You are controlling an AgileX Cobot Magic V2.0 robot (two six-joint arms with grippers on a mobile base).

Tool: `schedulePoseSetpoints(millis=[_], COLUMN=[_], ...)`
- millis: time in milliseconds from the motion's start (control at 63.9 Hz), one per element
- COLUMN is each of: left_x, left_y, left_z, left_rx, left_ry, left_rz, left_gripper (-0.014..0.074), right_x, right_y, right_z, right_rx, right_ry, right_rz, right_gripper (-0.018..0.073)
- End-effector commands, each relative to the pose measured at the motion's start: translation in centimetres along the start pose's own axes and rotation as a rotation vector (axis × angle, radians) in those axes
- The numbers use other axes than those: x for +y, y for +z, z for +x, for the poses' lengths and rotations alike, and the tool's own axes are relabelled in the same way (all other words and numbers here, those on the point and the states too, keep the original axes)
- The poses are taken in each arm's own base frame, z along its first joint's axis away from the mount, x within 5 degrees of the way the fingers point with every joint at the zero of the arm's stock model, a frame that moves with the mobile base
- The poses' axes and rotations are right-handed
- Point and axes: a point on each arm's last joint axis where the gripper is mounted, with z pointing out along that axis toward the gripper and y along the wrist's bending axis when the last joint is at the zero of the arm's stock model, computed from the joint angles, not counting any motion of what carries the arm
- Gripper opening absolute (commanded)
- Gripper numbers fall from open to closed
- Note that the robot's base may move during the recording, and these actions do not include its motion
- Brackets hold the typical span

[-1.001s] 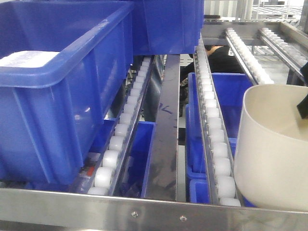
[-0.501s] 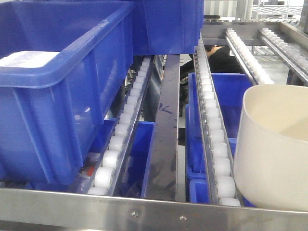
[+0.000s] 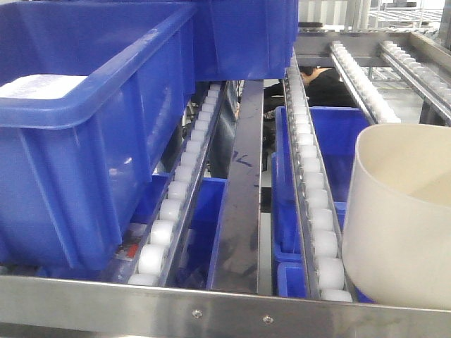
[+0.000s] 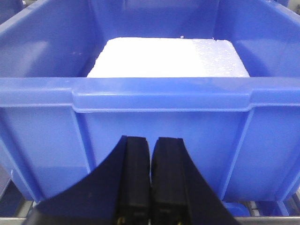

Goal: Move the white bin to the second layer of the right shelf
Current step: 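Open the right gripper and withdraw it from the bin rim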

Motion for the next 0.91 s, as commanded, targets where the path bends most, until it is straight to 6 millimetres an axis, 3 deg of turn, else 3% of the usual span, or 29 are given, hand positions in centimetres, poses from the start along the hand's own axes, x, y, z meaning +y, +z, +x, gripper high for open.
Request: schedulePoseSetpoints(millis=[0, 156, 266, 344, 548, 610, 892], left_x=[0.0, 0.0, 0.0, 0.0, 0.0, 0.0, 0.0], left_y=[0.1, 0.1, 0.1, 0.1, 0.1, 0.1, 0.1], left_z=[0.1, 0.1, 0.1, 0.1, 0.1, 0.1, 0.1], left_rx=[-0.074, -0.074, -0.074, -0.074, -0.074, -0.074, -0.074], left_ry=[-0.004, -0.004, -0.004, -0.004, -0.004, -0.004, -0.004], left_rz=[0.006, 0.006, 0.006, 0.006, 0.006, 0.006, 0.006], left_gripper=[0.0085, 0.0085, 0.0085, 0.0085, 0.0085, 0.0085, 0.0085], right_x=[0.1, 0.1, -0.1, -0.2, -1.0, -1.2, -1.3], right_y=[-0.3, -0.3, -1.1, -1.1, -0.9, -1.0, -1.2], right_z=[-1.6, -1.6, -0.3, 1.7, 9.5, 11.0, 11.5], right_rx=[-0.109, -0.108, -0.167, -0.215, -0.33, -0.35, -0.312], right_ry=[-0.016, -0.035, -0.039, -0.041, -0.044, -0.044, -0.072], right_rz=[-0.007, 0.001, -0.006, -0.02, -0.056, -0.059, -0.042], right_gripper=[0.0068, 0.0068, 0.0068, 0.0068, 0.0057, 0.0057, 0.0057])
